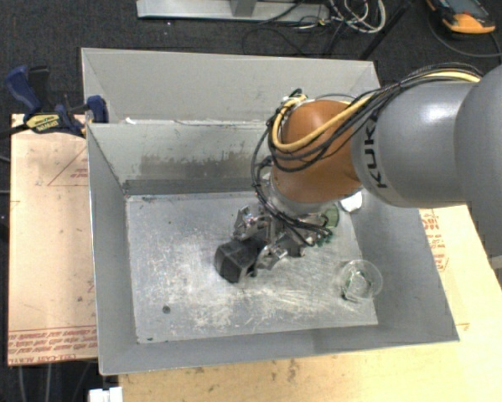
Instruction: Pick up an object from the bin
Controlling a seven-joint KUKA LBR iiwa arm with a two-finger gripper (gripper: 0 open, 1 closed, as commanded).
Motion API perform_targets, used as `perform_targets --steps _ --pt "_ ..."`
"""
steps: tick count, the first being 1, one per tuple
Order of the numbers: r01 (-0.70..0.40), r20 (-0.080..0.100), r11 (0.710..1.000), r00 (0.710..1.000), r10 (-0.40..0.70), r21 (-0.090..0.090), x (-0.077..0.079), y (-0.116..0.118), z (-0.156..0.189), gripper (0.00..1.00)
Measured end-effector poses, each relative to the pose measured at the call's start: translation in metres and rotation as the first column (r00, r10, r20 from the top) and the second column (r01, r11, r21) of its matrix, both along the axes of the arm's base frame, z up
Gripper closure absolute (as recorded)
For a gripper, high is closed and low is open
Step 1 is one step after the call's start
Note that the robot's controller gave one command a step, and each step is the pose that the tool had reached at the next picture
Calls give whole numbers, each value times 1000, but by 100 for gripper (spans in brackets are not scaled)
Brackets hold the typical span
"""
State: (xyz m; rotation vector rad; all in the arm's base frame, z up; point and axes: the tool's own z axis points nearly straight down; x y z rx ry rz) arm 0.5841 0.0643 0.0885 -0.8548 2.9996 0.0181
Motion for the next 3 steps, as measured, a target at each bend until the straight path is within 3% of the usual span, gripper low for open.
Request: perform_targets --steps 3 --pt "0 0 1000 1000 0 0 0 0 0 100"
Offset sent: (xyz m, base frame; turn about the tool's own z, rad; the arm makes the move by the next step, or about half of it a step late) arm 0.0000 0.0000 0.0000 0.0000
